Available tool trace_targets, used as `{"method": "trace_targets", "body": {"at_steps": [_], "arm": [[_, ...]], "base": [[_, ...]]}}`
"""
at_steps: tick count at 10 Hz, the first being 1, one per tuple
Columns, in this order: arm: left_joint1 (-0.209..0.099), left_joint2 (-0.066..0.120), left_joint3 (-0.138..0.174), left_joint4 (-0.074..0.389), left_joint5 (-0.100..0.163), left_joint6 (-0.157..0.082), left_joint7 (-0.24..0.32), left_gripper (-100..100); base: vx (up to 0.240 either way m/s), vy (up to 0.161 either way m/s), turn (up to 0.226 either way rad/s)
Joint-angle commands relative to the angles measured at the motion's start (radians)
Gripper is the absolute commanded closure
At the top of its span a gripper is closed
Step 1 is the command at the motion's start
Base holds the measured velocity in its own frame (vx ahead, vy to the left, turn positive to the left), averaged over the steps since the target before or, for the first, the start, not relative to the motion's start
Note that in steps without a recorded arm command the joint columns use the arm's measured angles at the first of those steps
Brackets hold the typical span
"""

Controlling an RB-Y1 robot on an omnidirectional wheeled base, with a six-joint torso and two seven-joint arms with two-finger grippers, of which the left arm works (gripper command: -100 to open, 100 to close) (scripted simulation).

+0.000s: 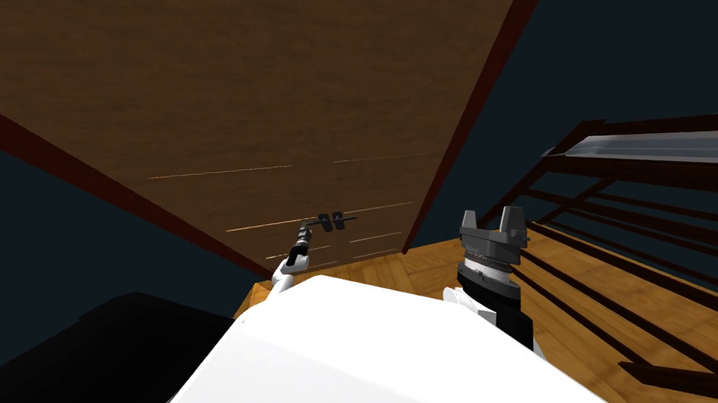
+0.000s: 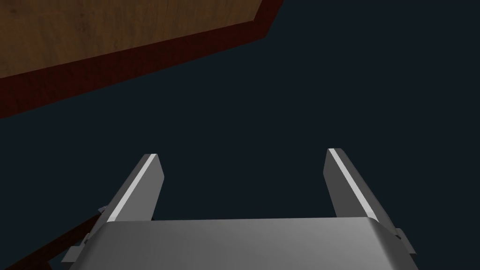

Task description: Pull the door open

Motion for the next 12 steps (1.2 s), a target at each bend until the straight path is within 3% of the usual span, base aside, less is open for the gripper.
{"method": "trace_targets", "body": {"at_steps": [1,2,3,8,9,12], "arm": [[-0.012,0.005,-0.007,0.014,0.003,-0.013,0.009,-100],[-0.009,0.005,-0.004,0.012,0.002,-0.009,0.006,-100],[-0.009,0.005,-0.004,0.012,0.002,-0.009,0.006,100],[-0.009,0.005,-0.004,0.012,0.002,-0.009,0.006,100],[0.003,0.019,-0.005,0.012,0.005,-0.009,0.017,100],[0.015,0.039,-0.025,0.006,0.006,-0.013,0.038,100]], "base": [[0.187,0.000,-0.170],[0.085,0.001,-0.035],[-0.011,0.003,0.033],[-0.016,-0.001,-0.003],[-0.104,0.010,-0.059],[-0.191,0.001,-0.103]]}}
